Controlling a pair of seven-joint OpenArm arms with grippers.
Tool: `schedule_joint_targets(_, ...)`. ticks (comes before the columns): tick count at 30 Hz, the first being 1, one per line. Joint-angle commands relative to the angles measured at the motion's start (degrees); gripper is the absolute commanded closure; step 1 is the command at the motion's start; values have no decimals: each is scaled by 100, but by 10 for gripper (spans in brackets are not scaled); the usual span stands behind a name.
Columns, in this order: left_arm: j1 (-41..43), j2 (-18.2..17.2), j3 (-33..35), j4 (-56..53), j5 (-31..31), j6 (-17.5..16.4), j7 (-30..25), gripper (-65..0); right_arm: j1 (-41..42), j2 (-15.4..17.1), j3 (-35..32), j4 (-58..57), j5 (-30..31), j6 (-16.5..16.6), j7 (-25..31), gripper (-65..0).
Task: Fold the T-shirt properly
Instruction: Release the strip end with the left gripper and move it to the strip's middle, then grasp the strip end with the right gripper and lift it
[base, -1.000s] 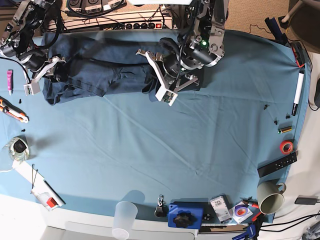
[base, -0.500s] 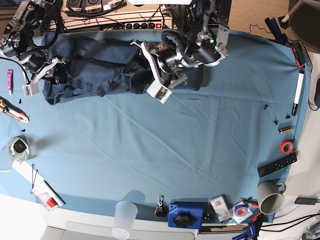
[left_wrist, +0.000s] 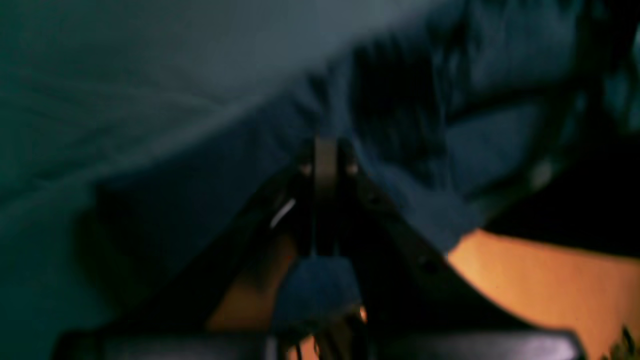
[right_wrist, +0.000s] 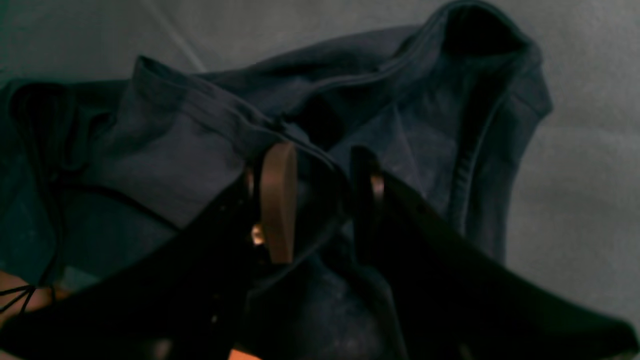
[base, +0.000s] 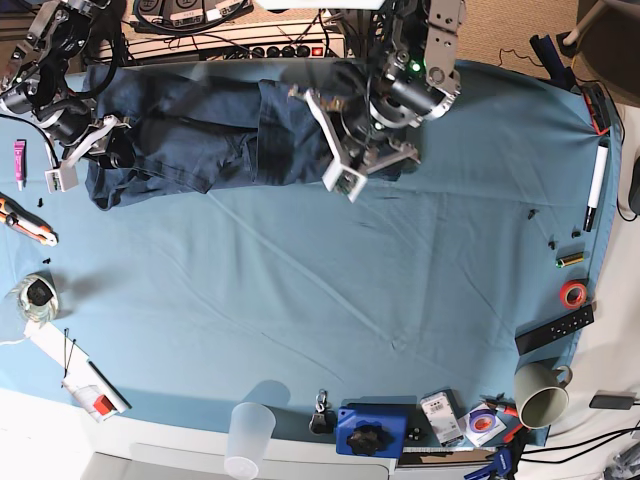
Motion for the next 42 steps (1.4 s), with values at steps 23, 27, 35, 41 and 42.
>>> schedule_joint_targets(23, 201, 66, 26, -85, -319, -111, 286, 0, 98, 785, 81, 101, 697, 227, -339, -188)
schedule_joint_targets(27, 203, 68, 26, -85, -317, -111, 249, 0, 107, 809, 79, 98, 472, 240, -417, -275)
schedule_joint_targets(35, 232, 66, 26, -85, -317, -111, 225, 0, 50, 811, 83, 101, 522, -66, -595, -367)
schedule_joint_targets(41, 234, 66, 26, -85, -317, -111, 184, 0, 262, 811, 645, 11, 531, -44, -413, -367)
schedule_joint_targets(42, 234, 66, 26, -85, -317, -111, 184, 0, 306, 811, 780, -70, 546, -44, -411, -367)
